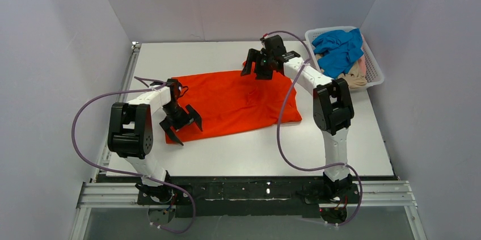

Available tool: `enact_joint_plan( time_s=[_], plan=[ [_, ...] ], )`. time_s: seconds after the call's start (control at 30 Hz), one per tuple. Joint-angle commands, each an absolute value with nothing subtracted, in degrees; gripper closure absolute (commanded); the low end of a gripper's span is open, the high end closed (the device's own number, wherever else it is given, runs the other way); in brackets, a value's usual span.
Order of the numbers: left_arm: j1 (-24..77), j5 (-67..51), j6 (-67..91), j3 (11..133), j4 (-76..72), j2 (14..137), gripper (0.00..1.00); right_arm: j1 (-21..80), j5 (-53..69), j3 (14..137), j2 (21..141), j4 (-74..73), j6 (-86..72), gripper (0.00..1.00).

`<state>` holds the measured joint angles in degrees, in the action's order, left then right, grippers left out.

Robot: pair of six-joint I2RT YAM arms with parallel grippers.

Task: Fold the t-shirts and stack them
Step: Fold the flattened tshirt in 1/3 of the way

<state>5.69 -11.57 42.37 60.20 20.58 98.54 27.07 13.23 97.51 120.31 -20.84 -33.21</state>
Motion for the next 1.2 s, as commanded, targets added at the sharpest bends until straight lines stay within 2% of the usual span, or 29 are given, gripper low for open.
enact_joint_plan(
  time_s=[0.0, 0.1, 0.23, 0.33, 0.47, 0.6, 0.97, 1.17],
  plan=[
    [5.5, -10.8, 41.8, 60.3, 29.8, 96.8, 0.02, 27.1, 13.2, 107.0, 124.0, -23.7, -32.3, 0.16],
    [5.5, -10.1, 41.3, 61.5, 30.7, 95.3, 0.02, 27.1, 13.0, 103.7, 120.9, -25.5, -29.7, 0.16],
    [5.7, -9.5, 40.5, 64.4, 32.8, 94.7, 0.00, 27.1, 9.1, 91.7, 111.8, -27.4, -27.3, 0.15],
    [7.1, -9.8, 40.3, 67.5, 32.4, 95.6, 0.01, 26.5, 8.1, 65.6, 97.0, -21.2, -30.2, 0.14],
    [7.2, -9.9, 40.7, 67.4, 29.2, 102.9, 0.01, 19.0, 9.7, 56.4, 99.4, -17.8, -31.4, 0.14],
    [6.9, -10.7, 40.6, 62.9, 28.0, 105.2, 0.00, 15.3, 16.0, 44.3, 92.7, -18.1, -33.8, 0.15],
    [9.1, -15.7, 46.0, 50.7, 24.7, 95.6, 0.00, 17.2, 16.9, 35.4, 80.4, -30.1, -37.2, 0.15],
    [10.9, -14.6, 47.0, 42.7, 26.8, 86.7, 0.00, 18.4, 12.3, 35.7, 66.1, -41.2, -39.8, 0.14]
  ],
)
